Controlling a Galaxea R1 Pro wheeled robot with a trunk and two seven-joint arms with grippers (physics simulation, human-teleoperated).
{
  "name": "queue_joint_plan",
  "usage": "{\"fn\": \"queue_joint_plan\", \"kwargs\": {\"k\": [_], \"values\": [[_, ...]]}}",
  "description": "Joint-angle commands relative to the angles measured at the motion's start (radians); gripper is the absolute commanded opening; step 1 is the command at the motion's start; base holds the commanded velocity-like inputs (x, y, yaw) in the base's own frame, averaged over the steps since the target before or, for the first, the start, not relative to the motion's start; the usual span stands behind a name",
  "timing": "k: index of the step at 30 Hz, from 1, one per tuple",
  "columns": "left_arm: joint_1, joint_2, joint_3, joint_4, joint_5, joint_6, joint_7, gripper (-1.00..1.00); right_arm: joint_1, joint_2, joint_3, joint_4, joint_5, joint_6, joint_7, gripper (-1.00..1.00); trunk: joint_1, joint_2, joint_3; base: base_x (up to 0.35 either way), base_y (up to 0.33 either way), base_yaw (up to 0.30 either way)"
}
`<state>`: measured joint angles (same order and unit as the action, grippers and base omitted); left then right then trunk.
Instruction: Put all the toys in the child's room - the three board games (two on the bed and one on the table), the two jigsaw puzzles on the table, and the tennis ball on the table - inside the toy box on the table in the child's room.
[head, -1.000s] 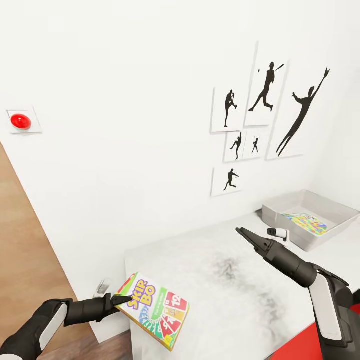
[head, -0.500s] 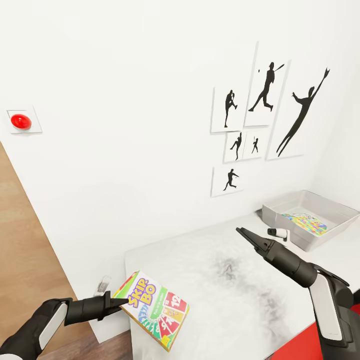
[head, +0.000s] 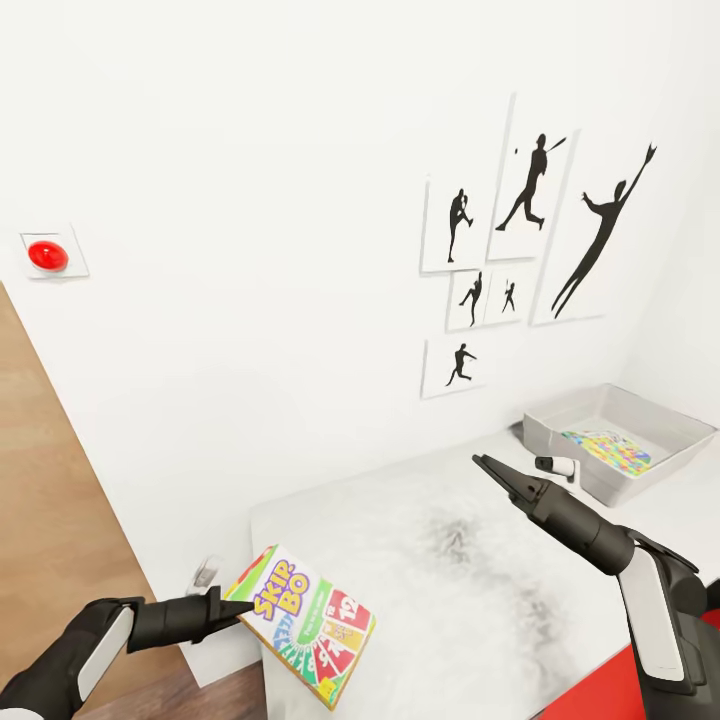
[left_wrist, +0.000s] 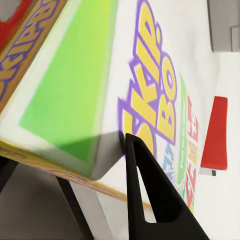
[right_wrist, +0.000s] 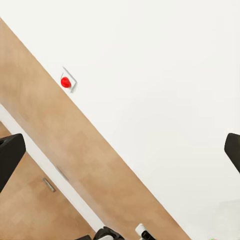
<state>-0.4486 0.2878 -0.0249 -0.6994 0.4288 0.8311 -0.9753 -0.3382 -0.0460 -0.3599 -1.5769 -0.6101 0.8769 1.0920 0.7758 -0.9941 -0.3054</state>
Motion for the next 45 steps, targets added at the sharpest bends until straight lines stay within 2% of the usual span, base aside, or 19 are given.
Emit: {"fn": "queue_joint_plan", "kwargs": {"k": [1, 9, 19, 22, 25, 27, 33, 37, 39, 45], "values": [[-0.001, 0.001, -0.002, 0.0, 0.006, 0.005, -0.002, -1.0, -0.001, 0.0, -0.001, 0.0, -0.002, 0.005, 0.001, 1.0, 0.0, -0.001, -0.001, 0.0, 0.0, 0.0], [-0.001, 0.006, -0.001, 0.0, 0.003, 0.007, -0.095, -1.0, -0.001, 0.0, -0.001, 0.001, -0.002, 0.004, 0.002, 1.0, -0.027, 0.048, 0.021, 0.0, 0.0, 0.0], [-0.001, 0.012, 0.002, -0.001, 0.003, 0.016, -0.119, -1.0, -0.001, -0.001, -0.003, 0.003, -0.003, 0.003, 0.004, 1.0, -0.065, 0.118, 0.052, 0.0, 0.0, 0.0], [-0.007, 0.027, 0.007, -0.018, 0.005, 0.045, -0.14, -1.0, -0.001, -0.001, -0.018, 0.003, -0.003, 0.005, 0.005, 1.0, -0.077, 0.139, 0.061, 0.0, 0.0, 0.0], [-0.053, 0.035, 0.007, -0.079, 0.004, 0.137, -0.153, -1.0, -0.001, -0.001, -0.042, 0.007, -0.003, 0.005, 0.006, 1.0, -0.088, 0.16, 0.071, 0.0, 0.0, 0.0], [-0.075, 0.041, 0.008, -0.11, 0.008, 0.174, -0.158, -1.0, -0.001, -0.002, -0.05, 0.009, -0.003, 0.006, 0.007, 1.0, -0.096, 0.174, 0.077, 0.0, 0.0, 0.0], [-0.097, 0.065, 0.011, -0.14, 0.012, 0.208, -0.166, -1.0, -0.001, 0.0, -0.059, 0.01, -0.003, 0.004, 0.009, 1.0, -0.119, 0.216, 0.096, 0.0, 0.0, 0.0], [-0.1, 0.079, 0.011, -0.144, 0.012, 0.213, -0.218, -1.0, -0.001, 0.005, -0.059, 0.01, -0.002, 0.004, 0.008, 1.0, -0.134, 0.244, 0.108, 0.0, 0.0, 0.0], [-0.1, 0.084, 0.008, -0.145, 0.008, 0.214, -0.265, -1.0, -0.001, 0.01, -0.058, 0.012, -0.002, 0.003, 0.008, 1.0, -0.142, 0.258, 0.115, 0.0, 0.0, 0.0], [-0.101, 0.091, 0.005, -0.146, 0.006, 0.215, -0.308, -1.0, -0.001, 0.017, -0.054, 0.061, -0.001, 0.001, 0.007, 1.0, -0.165, 0.3, 0.133, 0.0, 0.0, 0.0]]}}
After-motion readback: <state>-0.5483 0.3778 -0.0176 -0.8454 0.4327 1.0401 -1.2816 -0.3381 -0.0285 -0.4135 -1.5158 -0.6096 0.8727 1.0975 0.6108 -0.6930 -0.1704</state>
